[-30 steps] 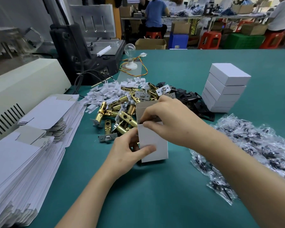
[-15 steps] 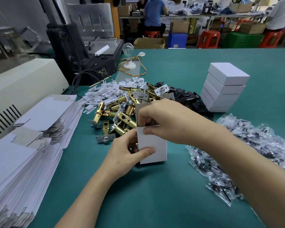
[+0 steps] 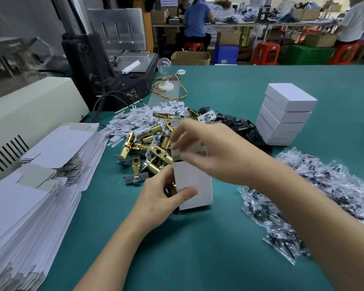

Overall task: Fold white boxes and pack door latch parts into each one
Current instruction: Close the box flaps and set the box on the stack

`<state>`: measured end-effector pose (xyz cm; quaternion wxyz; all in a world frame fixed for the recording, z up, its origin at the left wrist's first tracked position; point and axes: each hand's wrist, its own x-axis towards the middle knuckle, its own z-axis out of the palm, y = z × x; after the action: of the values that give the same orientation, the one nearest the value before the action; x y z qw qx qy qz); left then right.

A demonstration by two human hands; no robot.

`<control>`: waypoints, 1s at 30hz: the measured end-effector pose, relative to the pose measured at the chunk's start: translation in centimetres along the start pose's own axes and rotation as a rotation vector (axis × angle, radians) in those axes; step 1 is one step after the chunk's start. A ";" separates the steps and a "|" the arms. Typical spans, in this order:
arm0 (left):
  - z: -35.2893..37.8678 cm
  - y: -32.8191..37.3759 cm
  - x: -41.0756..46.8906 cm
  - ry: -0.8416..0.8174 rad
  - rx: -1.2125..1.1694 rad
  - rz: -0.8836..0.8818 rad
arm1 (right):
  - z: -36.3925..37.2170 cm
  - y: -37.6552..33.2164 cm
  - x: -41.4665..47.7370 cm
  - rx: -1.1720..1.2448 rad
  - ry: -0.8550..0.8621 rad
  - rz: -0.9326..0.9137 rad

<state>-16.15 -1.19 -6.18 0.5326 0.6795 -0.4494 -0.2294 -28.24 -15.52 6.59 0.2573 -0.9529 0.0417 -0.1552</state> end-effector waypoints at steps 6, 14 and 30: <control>0.0 0.3 0.3 0.146 0.070 0.065 | 2.8 3.8 -2.9 0.303 0.546 0.239; 0.7 0.7 0.2 0.310 0.073 0.231 | 5.8 4.9 -3.8 0.435 0.589 0.190; 0.5 2.4 0.6 0.344 0.126 0.300 | 6.5 4.7 -4.6 0.517 0.521 0.236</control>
<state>-17.15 -2.07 -4.01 0.5860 0.6660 -0.4615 0.0000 -30.51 -15.79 -2.33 0.4860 -0.7738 0.1744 -0.3668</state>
